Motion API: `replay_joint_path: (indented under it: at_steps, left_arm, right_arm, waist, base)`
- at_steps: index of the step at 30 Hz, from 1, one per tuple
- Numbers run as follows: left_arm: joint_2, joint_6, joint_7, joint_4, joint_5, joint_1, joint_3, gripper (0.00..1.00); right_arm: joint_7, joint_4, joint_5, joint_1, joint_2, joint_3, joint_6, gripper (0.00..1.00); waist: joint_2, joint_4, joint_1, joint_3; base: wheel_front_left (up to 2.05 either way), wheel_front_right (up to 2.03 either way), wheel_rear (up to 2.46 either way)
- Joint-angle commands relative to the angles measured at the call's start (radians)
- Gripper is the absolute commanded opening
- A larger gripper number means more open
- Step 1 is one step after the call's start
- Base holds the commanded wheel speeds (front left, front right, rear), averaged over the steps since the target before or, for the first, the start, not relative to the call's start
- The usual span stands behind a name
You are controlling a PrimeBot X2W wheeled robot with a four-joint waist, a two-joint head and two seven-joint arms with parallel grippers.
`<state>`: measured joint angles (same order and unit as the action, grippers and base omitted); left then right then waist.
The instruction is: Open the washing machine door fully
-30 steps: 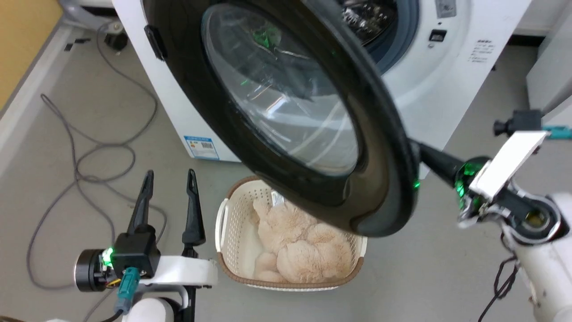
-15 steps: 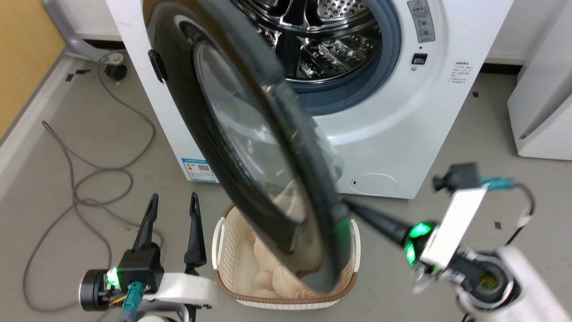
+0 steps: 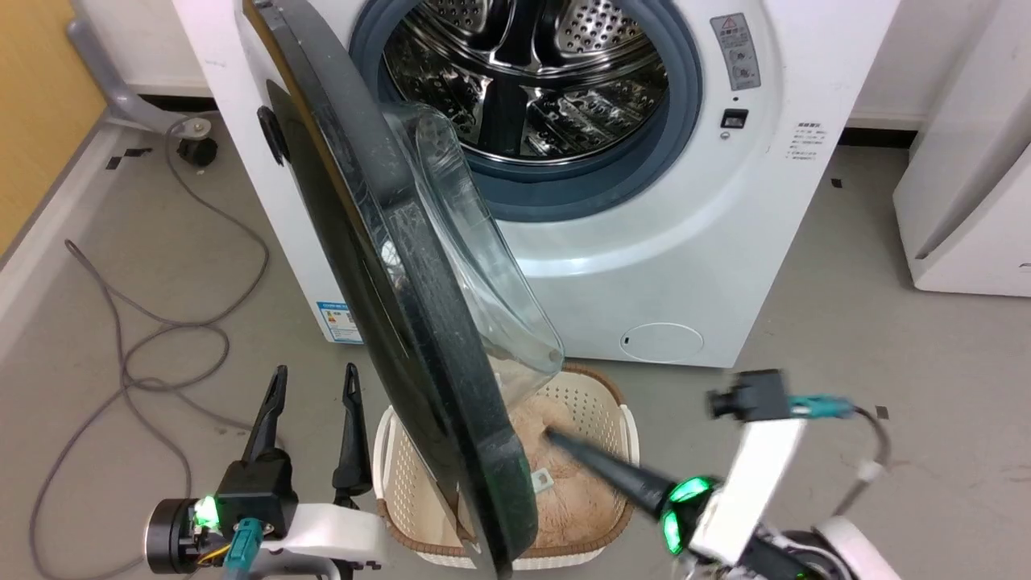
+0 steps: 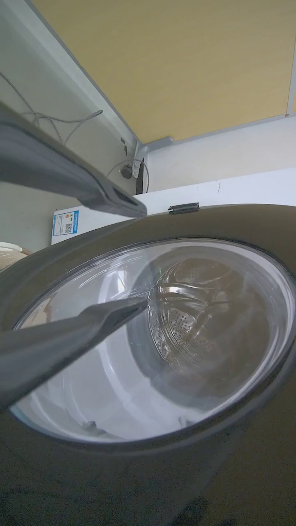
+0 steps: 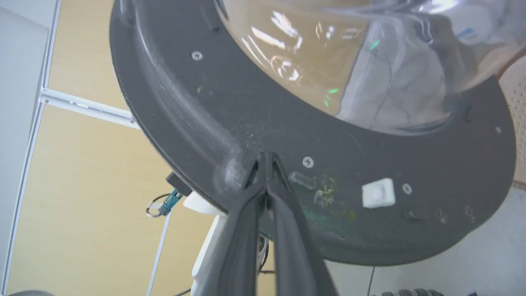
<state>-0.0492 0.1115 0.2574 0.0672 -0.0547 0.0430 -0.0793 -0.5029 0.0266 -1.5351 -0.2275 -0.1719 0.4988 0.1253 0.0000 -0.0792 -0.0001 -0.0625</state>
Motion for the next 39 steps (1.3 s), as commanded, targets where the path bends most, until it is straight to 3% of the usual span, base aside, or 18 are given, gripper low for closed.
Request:
replay_joint_path:
  at_steps: [1,8,15,16,17,23,27,32,39]
  left_arm:
    - [-0.001,-0.001,0.004,0.004,0.003,-0.015,0.004,1.00]
    - [-0.001,-0.006,0.004,0.011,0.006,-0.032,0.016,1.00]
    - [-0.001,-0.006,0.004,0.006,0.006,-0.043,0.021,1.00]
    - [-0.001,-0.006,0.004,0.004,0.007,-0.043,0.022,1.00]
    - [-0.001,-0.006,0.004,0.002,0.008,-0.044,0.027,1.00]
    - [-0.001,-0.006,0.004,-0.006,0.009,-0.042,0.038,1.00]
    - [-0.001,-0.006,0.004,-0.009,0.009,-0.041,0.045,1.00]
    - [-0.001,-0.006,0.004,-0.007,0.007,-0.040,0.044,1.00]
    - [-0.001,-0.005,0.004,-0.008,0.006,-0.046,0.041,1.00]
  right_arm:
    - [0.060,-0.008,0.013,0.027,0.010,-0.033,0.005,0.00]
    - [0.391,-0.006,0.125,0.074,-0.009,-0.190,0.005,0.00]
    - [0.712,-0.021,0.264,0.106,-0.046,-0.267,0.005,0.00]
    - [0.734,-0.027,0.295,0.108,-0.058,-0.272,0.005,0.00]
    - [0.762,-0.025,0.436,0.118,-0.080,-0.311,0.005,0.00]
    - [0.764,-0.103,0.951,0.156,-0.046,-0.470,0.005,0.00]
    - [0.764,-0.167,1.209,0.194,0.003,-0.516,0.005,0.00]
    - [0.764,-0.164,1.370,0.255,0.046,-0.536,0.005,0.00]
    - [0.765,-0.106,1.420,0.311,0.082,-0.545,0.005,0.00]
  waist:
    - [0.0000,0.004,0.0001,0.006]
    - [0.0000,0.020,0.0001,0.036]
    - [0.0000,0.042,0.0001,0.048]
    - [0.0000,0.045,0.0001,0.047]
    - [0.0000,0.053,0.0001,0.047]
    - [0.0000,0.059,0.0001,0.040]
    - [0.0000,0.057,0.0001,0.040]
    - [0.0000,0.050,0.0001,0.042]
    - [0.0000,0.045,0.0001,0.046]
  base:
    - [0.00,0.00,0.00]
    - [0.00,0.00,0.00]
    - [0.00,0.00,0.00]
    - [0.00,0.00,0.00]
    - [0.00,0.00,0.00]
    - [0.00,0.00,0.00]
    - [0.00,0.00,0.00]
    - [0.00,0.00,0.00]
    - [0.00,0.00,0.00]
